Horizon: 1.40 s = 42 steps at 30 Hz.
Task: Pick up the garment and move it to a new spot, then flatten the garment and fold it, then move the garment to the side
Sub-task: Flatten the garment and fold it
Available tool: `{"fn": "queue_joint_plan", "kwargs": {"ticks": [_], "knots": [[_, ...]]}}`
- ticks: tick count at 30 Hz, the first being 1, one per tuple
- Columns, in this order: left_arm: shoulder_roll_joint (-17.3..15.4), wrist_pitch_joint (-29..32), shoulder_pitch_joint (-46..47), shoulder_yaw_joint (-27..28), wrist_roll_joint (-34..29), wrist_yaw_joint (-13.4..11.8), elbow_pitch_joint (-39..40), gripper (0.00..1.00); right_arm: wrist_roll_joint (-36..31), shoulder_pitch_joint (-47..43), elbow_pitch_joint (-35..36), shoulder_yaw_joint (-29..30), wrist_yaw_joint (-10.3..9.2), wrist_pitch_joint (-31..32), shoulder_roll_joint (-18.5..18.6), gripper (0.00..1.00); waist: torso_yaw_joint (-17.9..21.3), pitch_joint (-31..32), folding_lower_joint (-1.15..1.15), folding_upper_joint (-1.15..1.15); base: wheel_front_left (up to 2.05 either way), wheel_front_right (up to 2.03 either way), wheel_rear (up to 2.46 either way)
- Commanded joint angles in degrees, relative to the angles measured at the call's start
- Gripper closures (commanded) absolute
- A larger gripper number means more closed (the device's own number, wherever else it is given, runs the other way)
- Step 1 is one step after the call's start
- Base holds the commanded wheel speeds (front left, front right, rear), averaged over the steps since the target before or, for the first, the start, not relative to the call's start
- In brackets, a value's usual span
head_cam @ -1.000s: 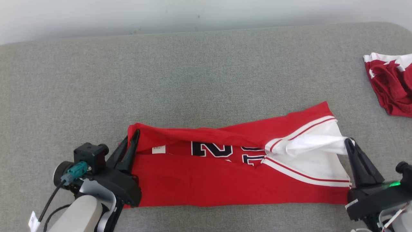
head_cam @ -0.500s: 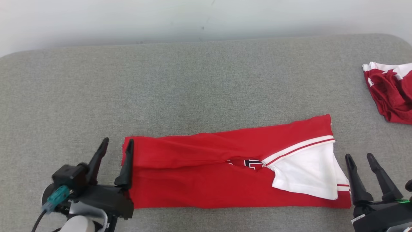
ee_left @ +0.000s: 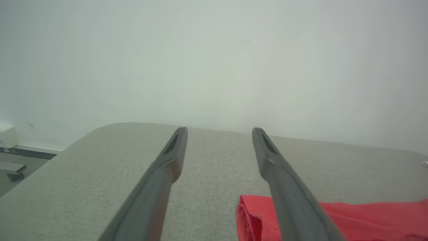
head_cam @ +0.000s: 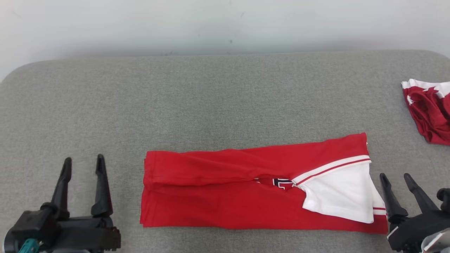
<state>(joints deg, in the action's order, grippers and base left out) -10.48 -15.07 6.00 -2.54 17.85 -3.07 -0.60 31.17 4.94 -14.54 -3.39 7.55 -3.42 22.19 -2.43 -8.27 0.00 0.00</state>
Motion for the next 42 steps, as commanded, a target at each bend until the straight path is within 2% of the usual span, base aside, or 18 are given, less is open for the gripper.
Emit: {"fn": "queue_joint_plan", "kwargs": {"ticks": [1, 6, 10, 19, 20, 21, 22, 27, 37, 42], "knots": [[0.6, -0.1, -1.5, 1.4, -1.2, 0.6, 0.4, 0.00, -0.6, 1.2, -1.3, -0.5, -0.17, 0.4, -0.1, 0.00, -0.4, 0.2, 0.00, 0.00, 0.00, 0.00, 0.00], [3.4, -0.1, -2.9, 4.7, -4.4, 3.0, 0.5, 0.00, -1.2, 4.7, -7.9, -2.6, -0.17, 2.0, 0.5, 0.00, -1.7, 0.1, 0.00, 0.00, 0.00, 0.00, 0.00], [4.9, -0.1, -2.9, 5.1, -7.3, 5.0, -0.7, 0.00, -1.1, 7.2, -13.3, -5.0, -0.17, 2.3, 1.1, 0.00, -3.3, -0.2, 0.00, 0.00, 0.00, 0.00, 0.00], [6.9, 0.0, -3.0, 6.5, -10.2, 6.7, -2.0, 0.00, 0.3, 10.9, -22.6, -9.8, -0.17, 4.1, 1.6, 0.00, -4.8, -0.4, 0.00, 0.00, 0.00, 0.00, 0.00], [7.0, -0.1, -3.1, 6.6, -10.3, 6.9, -2.1, 0.00, 0.9, 11.1, -23.3, -10.6, -0.17, 4.5, 1.4, 0.52, -4.8, -0.4, 0.00, 0.00, 0.00, 0.00, 0.00], [7.1, -0.1, -3.1, 6.8, -10.4, 7.0, -2.2, 0.00, 1.3, 11.2, -23.9, -11.3, -0.17, 5.1, 1.2, 0.57, -4.8, -0.4, 0.00, 0.00, 0.00, 0.00, 0.00], [7.1, -0.1, -3.1, 7.0, -10.4, 7.0, -2.2, 0.00, 1.7, 11.5, -24.5, -11.9, -0.17, 5.4, 1.2, 1.00, -4.7, -0.4, 0.00, 0.00, 0.00, 0.00, 0.00], [7.4, -0.1, -2.9, 7.3, -10.7, 7.4, -2.3, 0.00, 4.1, 12.6, -27.2, -12.3, -0.19, 5.5, 1.9, 1.00, -4.4, -0.3, 0.00, 0.00, 0.00, 0.00, 0.00], [7.5, -0.1, -3.8, 8.4, -11.8, 8.0, -1.8, 0.00, 6.7, 14.1, -31.4, -10.3, -0.21, 1.0, 9.6, 1.00, -2.9, 1.7, 0.00, 0.00, 0.00, 0.00, 0.00], [7.6, -0.1, -4.3, 8.8, -12.1, 8.1, -1.7, 0.00, 7.1, 13.9, -29.9, -10.7, -0.18, 0.1, 12.2, 1.00, -1.7, 2.3, 0.00, 0.00, 0.00, 0.00, 0.00]]}}
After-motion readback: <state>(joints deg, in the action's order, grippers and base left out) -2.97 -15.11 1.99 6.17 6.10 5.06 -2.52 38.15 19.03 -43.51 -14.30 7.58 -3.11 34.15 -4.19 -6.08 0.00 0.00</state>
